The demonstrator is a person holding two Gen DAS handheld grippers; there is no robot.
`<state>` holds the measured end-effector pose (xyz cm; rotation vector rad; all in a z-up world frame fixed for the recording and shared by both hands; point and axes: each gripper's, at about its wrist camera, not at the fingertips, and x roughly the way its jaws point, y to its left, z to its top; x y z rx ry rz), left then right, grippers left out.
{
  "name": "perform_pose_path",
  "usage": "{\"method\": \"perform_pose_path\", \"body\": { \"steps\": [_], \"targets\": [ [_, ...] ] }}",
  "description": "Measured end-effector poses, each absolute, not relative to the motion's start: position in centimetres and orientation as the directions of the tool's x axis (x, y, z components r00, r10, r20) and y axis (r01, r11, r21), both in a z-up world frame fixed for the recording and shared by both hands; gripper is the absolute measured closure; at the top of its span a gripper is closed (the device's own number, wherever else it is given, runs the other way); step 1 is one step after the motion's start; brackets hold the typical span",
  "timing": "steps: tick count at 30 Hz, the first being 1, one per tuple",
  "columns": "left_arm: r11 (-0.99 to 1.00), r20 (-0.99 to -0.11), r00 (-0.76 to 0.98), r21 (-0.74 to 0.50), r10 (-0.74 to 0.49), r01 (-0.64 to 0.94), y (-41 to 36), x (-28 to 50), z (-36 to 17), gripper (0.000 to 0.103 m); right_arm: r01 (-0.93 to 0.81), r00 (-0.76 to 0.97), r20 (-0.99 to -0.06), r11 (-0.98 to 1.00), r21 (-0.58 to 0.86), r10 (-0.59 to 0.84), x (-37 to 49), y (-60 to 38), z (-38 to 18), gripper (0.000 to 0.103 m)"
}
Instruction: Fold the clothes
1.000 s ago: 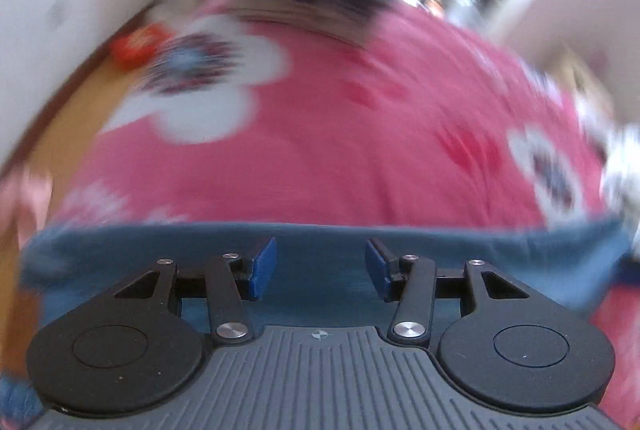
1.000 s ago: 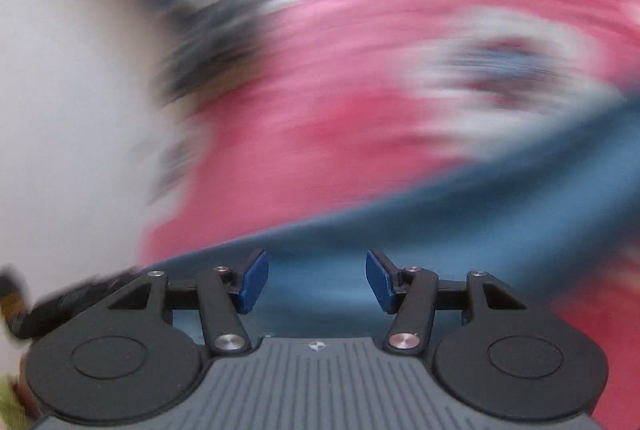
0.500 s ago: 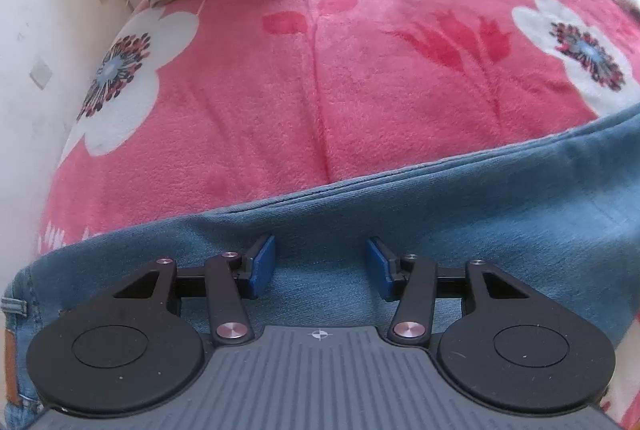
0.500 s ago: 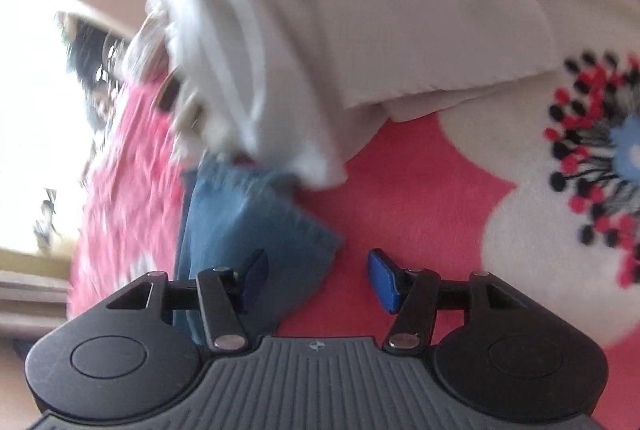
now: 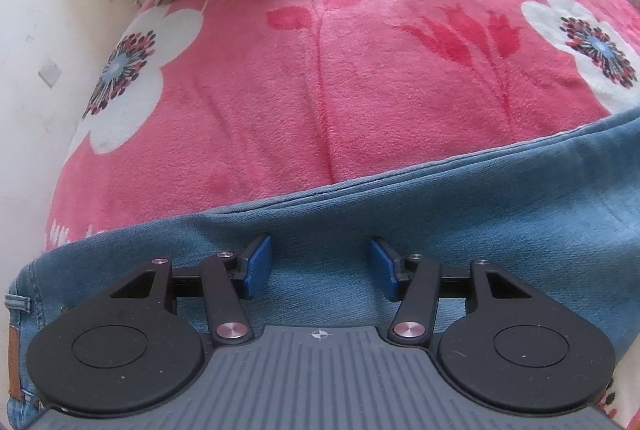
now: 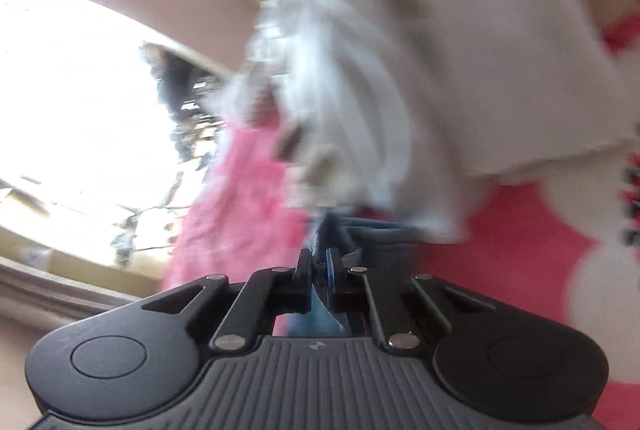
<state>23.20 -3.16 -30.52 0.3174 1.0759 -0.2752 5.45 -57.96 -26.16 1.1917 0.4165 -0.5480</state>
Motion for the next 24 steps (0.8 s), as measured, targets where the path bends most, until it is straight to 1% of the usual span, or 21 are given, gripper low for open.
{"method": "perform_pose_path", "body": {
  "steps": [3, 5, 7, 9, 12, 15, 18, 19, 21, 22, 23, 24],
  "targets": [
    [0.921, -0.891, 0.448, 0.114, -0.071, 0.373, -3.1, 23.2, -30.5, 0.049, 0.513, 0.854, -0.507, 0.354, 0.782, -0.119, 10.1, -57.8, -23.2, 0.095],
    [0.92, -0.892, 0.447, 0.114, -0.072, 0.375, -3.0, 23.3, -30.6, 0.049, 0.467, 0.875, -0.475, 0.424, 0.776, -0.095, 12.6, -57.5, -20.9, 0.095],
    [0.919, -0.892, 0.446, 0.112, -0.074, 0.377, -3.0, 23.3, -30.5, 0.049, 0.432, 0.891, -0.447, 0.45, 0.781, -0.079, 14.3, -57.8, -18.8, 0.095],
    [0.919, -0.892, 0.446, 0.109, -0.078, 0.379, -2.9, 23.3, -30.6, 0.049, 0.421, 0.895, -0.438, 0.474, 0.773, -0.08, 14.4, -58.2, -17.5, 0.095],
    [0.919, -0.891, 0.446, 0.104, -0.084, 0.381, -2.8, 23.3, -30.6, 0.049, 0.443, 0.885, -0.453, 0.489, 0.751, -0.106, 12.7, -59.0, -16.9, 0.095],
    [0.918, -0.891, 0.446, 0.103, -0.086, 0.382, -2.8, 23.3, -30.6, 0.049, 0.509, 0.85, -0.505, 0.488, 0.709, -0.153, 8.3, -60.6, -18.4, 0.095],
    [0.919, -0.89, 0.449, 0.105, -0.084, 0.381, -2.9, 23.2, -30.6, 0.049, 0.617, 0.77, -0.608, 0.472, 0.63, -0.194, 5.2, -63.2, -23.5, 0.095],
    [0.919, -0.889, 0.45, 0.105, -0.084, 0.38, -2.9, 23.2, -30.7, 0.049, 0.663, 0.719, -0.666, 0.485, 0.57, -0.198, 4.8, -64.0, -25.6, 0.095],
    [0.918, -0.888, 0.451, 0.105, -0.085, 0.381, -2.9, 23.2, -30.7, 0.049, 0.758, 0.57, -0.793, 0.509, 0.408, -0.214, 4.2, -65.4, -29.8, 0.093],
    [0.918, -0.889, 0.451, 0.104, -0.086, 0.382, -2.8, 23.2, -30.7, 0.049, 0.793, 0.497, -0.837, 0.51, 0.332, -0.228, 3.8, -66.0, -31.4, 0.093],
    [0.918, -0.889, 0.449, 0.103, -0.088, 0.384, -2.8, 23.2, -30.7, 0.049, 0.816, 0.447, -0.859, 0.507, 0.277, -0.251, 3.3, -66.3, -32.1, 0.093],
    [0.917, -0.89, 0.447, 0.102, -0.09, 0.386, -2.8, 23.2, -30.7, 0.049, 0.825, 0.429, -0.861, 0.508, 0.25, -0.273, 2.7, -66.4, -32.1, 0.092]
  ]
}}
